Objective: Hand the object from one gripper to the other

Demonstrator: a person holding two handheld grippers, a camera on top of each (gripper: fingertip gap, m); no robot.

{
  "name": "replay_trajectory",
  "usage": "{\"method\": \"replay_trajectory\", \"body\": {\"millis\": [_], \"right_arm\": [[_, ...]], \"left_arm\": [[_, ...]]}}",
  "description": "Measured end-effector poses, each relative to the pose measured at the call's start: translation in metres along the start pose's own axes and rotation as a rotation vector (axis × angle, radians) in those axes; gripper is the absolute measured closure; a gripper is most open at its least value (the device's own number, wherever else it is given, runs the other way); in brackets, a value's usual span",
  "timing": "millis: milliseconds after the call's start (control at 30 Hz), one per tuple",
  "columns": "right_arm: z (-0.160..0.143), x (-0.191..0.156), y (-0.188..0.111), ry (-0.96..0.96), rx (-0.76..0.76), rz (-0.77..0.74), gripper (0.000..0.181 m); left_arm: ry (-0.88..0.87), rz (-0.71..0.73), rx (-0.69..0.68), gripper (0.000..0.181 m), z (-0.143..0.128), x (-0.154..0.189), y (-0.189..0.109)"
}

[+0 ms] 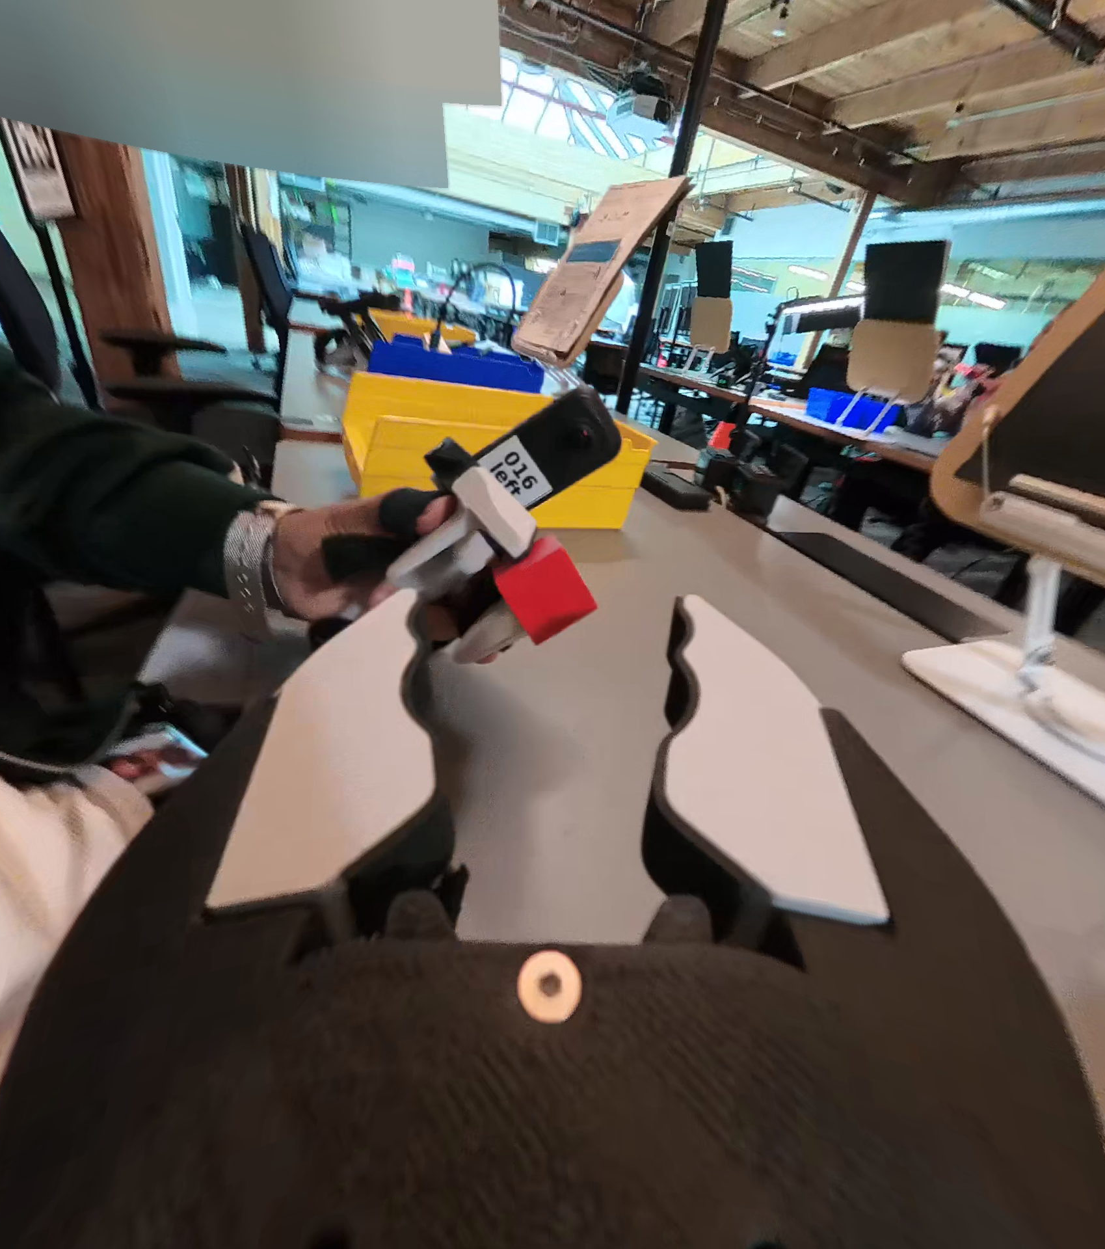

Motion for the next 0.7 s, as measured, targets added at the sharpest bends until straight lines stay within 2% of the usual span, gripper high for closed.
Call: {"method": "replay_trajectory", "body": {"millis": [100,167,233,367,567,700], "right_arm": [[0.001,-0.013,0.005,-0.232,-0.088,-0.024,0.125],[-0.003,-0.023,0.009,-0.393,-0.162,-0.038,0.130],[-0.011,-0.030,0.014,-0.477,-0.229,-0.032,0.130],[-0.017,-0.027,0.017,-0.450,-0.272,-0.037,0.130],[-0.018,-0.024,0.012,-0.323,-0.235,0.013,0.154],[-0.019,-0.021,0.011,-0.229,-0.218,0.036,0.155]], "left_arm": [[-0.115,-0.030,-0.087,0.152,-0.009,-0.003,0.005],[-0.130,-0.039,-0.111,0.151,-0.011,-0.001,0.008],[-0.131,-0.043,-0.127,0.152,-0.012,0.000,0.010],[-0.157,-0.061,-0.147,0.151,-0.014,0.000,0.010],[-0.159,-0.074,-0.194,0.151,-0.021,-0.001,0.014],[-0.095,-0.076,-0.142,0.150,-0.020,-0.005,0.015]]}}
Point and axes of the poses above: each gripper's, where its closed fingertips meet, y out along the fingers, z out of its top, x = y × z across the jaws, the point moved 5 cm from there along -y, back along the fingers, and after that the axes turned 4 degrees about z, right-handed, at the moved point
